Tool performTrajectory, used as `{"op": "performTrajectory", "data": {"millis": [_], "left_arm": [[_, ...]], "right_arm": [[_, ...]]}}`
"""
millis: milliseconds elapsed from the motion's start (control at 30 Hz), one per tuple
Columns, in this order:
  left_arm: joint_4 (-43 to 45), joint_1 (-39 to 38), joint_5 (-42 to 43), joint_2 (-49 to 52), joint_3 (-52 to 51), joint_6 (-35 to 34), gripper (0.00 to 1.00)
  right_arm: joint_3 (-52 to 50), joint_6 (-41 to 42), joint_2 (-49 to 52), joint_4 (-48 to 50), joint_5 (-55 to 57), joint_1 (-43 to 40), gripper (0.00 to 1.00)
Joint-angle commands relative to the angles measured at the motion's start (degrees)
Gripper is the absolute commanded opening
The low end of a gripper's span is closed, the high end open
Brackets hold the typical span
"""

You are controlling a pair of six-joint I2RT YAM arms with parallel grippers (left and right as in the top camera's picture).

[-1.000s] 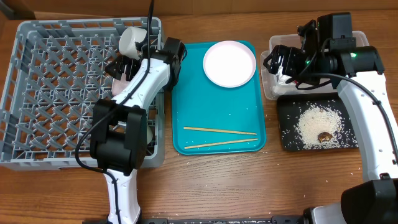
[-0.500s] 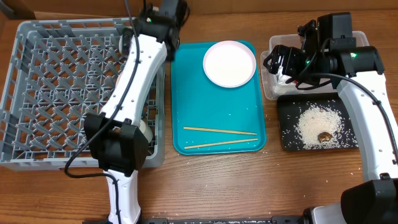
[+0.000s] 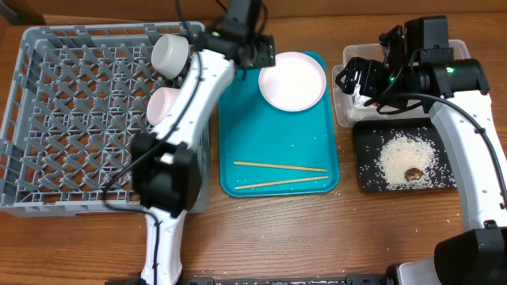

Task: Sort waste into correct bins and load items into the dishwasher
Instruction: 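Move the left gripper to the pink plate and grasp its edge, then lift the pink plate and stand it upright in the rack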

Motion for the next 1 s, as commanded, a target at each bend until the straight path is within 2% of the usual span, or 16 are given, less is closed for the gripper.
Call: {"op": "performTrajectory", "data": {"millis": [0,67,167,367,500,600,667,800,967], "left_arm": [[1.1,-1.6,0.0,6.3,-1.1,-9.7,0.62],[1.3,-2.0,-1.0,7.7,-1.1,-11.1,0.56],[1.2,-2.3,-2.1,9.2,-1.1,-13.6,0.55],[1.2,-2.4,-1.9,12.6,-1.1,-17.2,0.45],[1.1,-2.5,-1.9,13.9,-1.1,-17.2,0.29],[1.0,-2.5,-1.9,13.9,-1.1,-17.2,0.10],[1.0,-2.5,-1.9,13.8,-1.1,-17.2,0.04],[0.8,-2.4,-1.9,13.8,-1.0,-15.8,0.04],[-1.5,-1.7,-4.2,11.3,0.9,-9.7,0.04]], "right_arm": [[0.5,0.0,-0.3,0.3,0.2,0.2,0.99],[0.5,0.0,-0.3,0.3,0.2,0.2,1.00],[0.5,0.0,-0.3,0.3,0.2,0.2,1.00],[0.5,0.0,-0.3,0.3,0.2,0.2,1.00],[0.5,0.0,-0.3,0.3,0.2,0.2,1.00],[0.5,0.0,-0.3,0.3,0.2,0.2,1.00],[0.5,0.0,-0.3,0.3,0.2,0.2,1.00],[0.5,0.0,-0.3,0.3,0.2,0.2,1.00],[0.5,0.0,-0.3,0.3,0.2,0.2,1.00]]}}
